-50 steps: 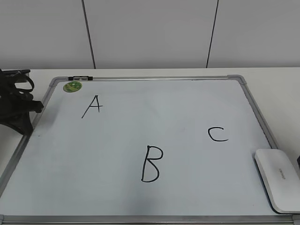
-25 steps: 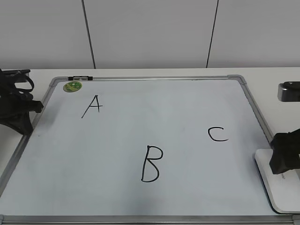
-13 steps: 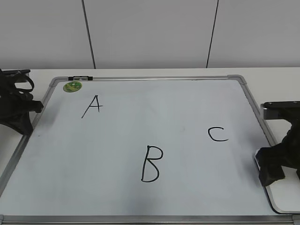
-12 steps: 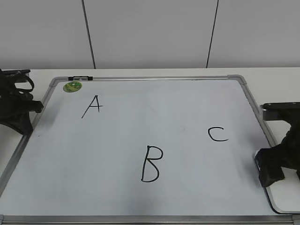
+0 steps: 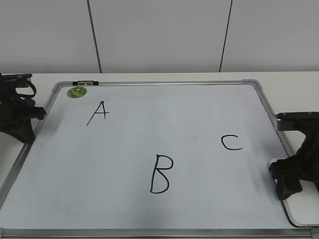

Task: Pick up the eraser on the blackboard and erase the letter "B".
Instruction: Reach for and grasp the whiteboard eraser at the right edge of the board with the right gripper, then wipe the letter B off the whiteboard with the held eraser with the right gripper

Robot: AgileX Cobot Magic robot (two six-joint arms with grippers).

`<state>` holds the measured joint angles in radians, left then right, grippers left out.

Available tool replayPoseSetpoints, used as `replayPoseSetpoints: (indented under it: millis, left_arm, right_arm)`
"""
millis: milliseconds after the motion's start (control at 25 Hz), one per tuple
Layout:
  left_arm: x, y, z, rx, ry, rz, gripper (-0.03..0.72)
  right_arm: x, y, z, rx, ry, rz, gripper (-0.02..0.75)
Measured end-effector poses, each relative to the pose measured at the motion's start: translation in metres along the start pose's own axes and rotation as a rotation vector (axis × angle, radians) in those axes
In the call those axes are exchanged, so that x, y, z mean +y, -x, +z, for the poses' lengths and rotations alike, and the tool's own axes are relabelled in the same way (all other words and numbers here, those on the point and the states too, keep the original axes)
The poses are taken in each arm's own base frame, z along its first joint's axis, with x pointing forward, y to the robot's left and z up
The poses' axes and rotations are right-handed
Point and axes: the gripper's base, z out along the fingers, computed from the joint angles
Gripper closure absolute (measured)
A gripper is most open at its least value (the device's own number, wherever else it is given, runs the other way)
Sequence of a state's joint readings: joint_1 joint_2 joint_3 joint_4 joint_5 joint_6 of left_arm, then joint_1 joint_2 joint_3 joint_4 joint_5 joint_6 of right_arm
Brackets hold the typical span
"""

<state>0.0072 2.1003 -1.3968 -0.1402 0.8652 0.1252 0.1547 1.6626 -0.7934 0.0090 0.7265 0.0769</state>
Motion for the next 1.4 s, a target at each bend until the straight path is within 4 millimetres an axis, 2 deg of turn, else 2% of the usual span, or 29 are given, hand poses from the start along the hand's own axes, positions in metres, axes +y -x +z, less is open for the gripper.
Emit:
replayPoseSetpoints:
  millis: [440,720,920,1160,1400]
  left_arm:
    - [0.0,0.0,0.0,0.0,0.0,0.0,0.677]
    - [0.0,0.0,0.0,0.0,0.0,0.0,0.677]
    - [0.0,0.0,0.0,0.0,0.0,0.0,0.677]
    - [0.0,0.0,0.0,0.0,0.0,0.0,0.677]
    - [0.0,0.0,0.0,0.0,0.0,0.0,0.677]
  right_arm:
    - [0.0,0.0,-0.002,-0.005,0.0,0.002,0.185]
    - [0.0,-0.004,-0.031,-0.105,0.009,-0.001,0.185]
    - [0.002,-0.01,-0.048,-0.088,0.007,-0.067,0.185]
    - [0.031,0.0,-0.072,-0.103,0.019,-0.203,0.185]
    - [0.075,0.014,-0.098,-0.14,0.042,-0.347,0.185]
